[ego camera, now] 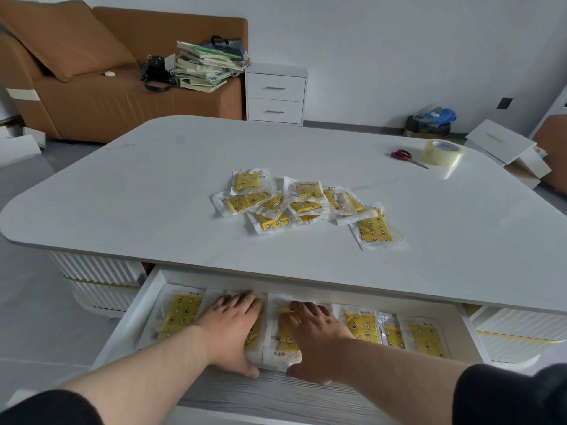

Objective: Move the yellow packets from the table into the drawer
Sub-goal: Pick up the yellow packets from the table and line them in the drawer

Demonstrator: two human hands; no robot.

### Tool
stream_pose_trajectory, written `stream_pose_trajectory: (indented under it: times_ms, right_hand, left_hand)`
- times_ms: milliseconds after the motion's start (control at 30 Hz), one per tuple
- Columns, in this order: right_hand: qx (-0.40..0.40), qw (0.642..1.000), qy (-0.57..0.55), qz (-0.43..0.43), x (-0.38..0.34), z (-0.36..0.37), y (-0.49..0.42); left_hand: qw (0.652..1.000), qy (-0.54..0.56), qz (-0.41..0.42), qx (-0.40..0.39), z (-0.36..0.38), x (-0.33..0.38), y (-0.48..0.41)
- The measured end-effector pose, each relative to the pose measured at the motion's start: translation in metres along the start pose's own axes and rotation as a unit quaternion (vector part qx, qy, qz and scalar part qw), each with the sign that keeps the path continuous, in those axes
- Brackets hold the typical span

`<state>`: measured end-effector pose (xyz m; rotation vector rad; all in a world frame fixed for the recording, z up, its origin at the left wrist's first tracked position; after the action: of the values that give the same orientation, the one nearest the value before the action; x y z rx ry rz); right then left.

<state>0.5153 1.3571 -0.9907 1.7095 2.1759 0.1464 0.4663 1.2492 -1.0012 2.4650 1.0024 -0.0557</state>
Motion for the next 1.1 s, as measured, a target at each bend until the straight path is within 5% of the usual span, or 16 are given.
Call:
stream_pose_trajectory:
  times_ms: [333, 1100]
  right_hand:
    - [0.105, 0.947, -0.281, 0.113, 0.033, -0.025, 0.000]
    - [0.104, 0.962, -0.233, 0.092, 0.033, -0.025, -0.002]
  left_hand:
    - [0.984, 0.140, -0.055, 0.092, -0.010, -0.029, -0.002]
    - [0.986, 0.136, -0.061, 0.070, -0.016, -0.029, 0.005]
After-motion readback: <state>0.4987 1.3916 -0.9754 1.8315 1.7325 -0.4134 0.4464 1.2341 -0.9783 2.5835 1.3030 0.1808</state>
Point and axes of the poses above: each hand's wrist, its own y-axis away from the middle knuckle, its own z-axis out of the palm, x = y × z, the point moved 9 cm from there along -y, towards the middle knuckle, and after that the axes turned 13 degrees about -y, right-handed, at the moved point
